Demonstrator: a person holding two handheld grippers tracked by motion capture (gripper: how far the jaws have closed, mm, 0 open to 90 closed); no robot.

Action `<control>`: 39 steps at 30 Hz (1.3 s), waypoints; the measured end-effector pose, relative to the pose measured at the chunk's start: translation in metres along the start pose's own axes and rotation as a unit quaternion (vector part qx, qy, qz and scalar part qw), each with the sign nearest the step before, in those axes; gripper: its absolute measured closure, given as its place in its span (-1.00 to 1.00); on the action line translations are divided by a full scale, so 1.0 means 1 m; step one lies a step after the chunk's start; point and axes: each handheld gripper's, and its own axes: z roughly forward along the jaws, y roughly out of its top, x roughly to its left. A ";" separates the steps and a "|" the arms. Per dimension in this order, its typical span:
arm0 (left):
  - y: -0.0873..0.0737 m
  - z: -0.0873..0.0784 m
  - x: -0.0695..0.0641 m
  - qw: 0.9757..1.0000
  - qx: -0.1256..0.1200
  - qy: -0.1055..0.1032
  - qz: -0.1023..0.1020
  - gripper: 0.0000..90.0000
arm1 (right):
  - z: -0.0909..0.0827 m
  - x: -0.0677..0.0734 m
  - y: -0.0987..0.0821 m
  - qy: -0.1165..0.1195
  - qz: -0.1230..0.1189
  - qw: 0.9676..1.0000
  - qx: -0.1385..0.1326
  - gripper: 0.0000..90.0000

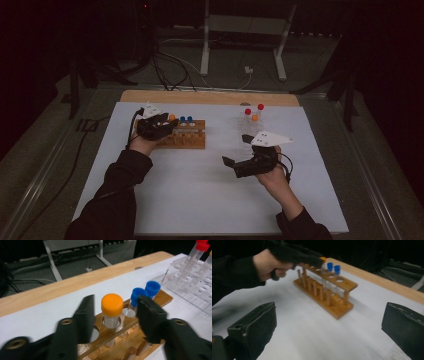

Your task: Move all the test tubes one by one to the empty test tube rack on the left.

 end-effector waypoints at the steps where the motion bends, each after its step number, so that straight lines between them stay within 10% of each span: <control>1: 0.001 -0.004 -0.001 1.000 0.001 0.000 0.001 -0.15 | -0.002 -0.003 0.001 -0.004 0.003 1.000 -0.004 -1.00; 11: 0.000 -0.051 -0.015 0.998 -0.015 -0.062 0.013 -0.79 | -0.019 -0.050 -0.007 -0.069 0.031 0.997 -0.023 -1.00; 20: -0.023 -0.069 -0.046 0.989 -0.015 -0.142 0.031 -0.92 | -0.008 -0.085 -0.026 -0.119 0.052 0.992 0.006 -0.89; 31: -0.044 -0.064 -0.058 0.985 -0.014 -0.169 0.031 -0.92 | 0.012 -0.110 -0.036 -0.168 0.066 0.983 0.028 -0.37; 39: -0.046 -0.065 -0.058 0.985 -0.012 -0.170 0.031 -0.92 | 0.024 -0.127 -0.030 -0.169 0.053 0.983 0.053 0.12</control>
